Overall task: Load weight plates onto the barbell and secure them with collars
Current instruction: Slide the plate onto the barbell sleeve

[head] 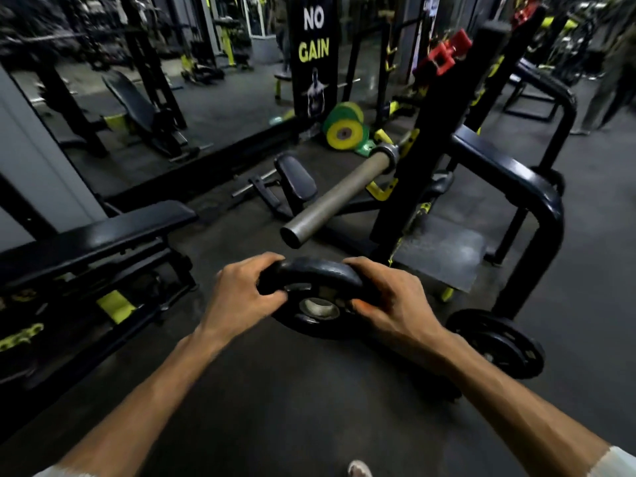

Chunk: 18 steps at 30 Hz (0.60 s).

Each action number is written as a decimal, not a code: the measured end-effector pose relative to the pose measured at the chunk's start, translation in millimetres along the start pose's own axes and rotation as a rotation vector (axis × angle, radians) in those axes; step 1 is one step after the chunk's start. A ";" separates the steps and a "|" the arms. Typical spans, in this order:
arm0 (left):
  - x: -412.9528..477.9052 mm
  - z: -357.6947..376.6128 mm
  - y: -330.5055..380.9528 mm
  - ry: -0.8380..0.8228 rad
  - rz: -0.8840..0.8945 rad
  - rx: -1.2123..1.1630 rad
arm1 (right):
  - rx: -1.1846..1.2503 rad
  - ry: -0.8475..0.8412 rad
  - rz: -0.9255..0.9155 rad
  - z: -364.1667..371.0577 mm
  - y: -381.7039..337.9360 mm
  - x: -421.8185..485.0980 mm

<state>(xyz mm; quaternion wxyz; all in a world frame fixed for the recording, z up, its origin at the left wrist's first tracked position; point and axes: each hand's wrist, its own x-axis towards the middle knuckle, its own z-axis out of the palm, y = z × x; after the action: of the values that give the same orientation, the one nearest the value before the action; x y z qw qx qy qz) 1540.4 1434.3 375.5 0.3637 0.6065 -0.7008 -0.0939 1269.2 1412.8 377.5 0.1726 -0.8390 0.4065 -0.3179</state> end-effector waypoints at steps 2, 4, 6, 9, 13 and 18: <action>18.5 -15.0 -10.1 0.014 -0.004 0.004 | 0.001 -0.008 -0.027 5.6 -4.0 25.0; 37.1 -24.4 -20.5 0.033 -0.004 0.008 | 0.005 -0.001 -0.052 11.8 -5.9 48.4; 55.9 -31.1 -30.7 0.053 -0.009 0.016 | 0.006 0.007 -0.068 19.9 -1.9 72.6; 78.7 -35.1 -46.7 0.054 -0.007 0.033 | -0.013 0.027 -0.082 33.3 4.6 99.1; 101.3 -31.9 -65.3 0.024 0.017 0.005 | -0.015 0.034 -0.094 43.4 8.5 113.6; 118.2 -28.1 -82.5 -0.061 0.084 -0.101 | -0.051 0.082 -0.053 44.3 -1.6 112.5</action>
<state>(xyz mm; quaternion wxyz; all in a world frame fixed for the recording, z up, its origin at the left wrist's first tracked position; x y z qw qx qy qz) 1622.4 1314.1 395.2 0.3758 0.5541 -0.7308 -0.1324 1352.5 1326.1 389.9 0.1258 -0.8398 0.3990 -0.3459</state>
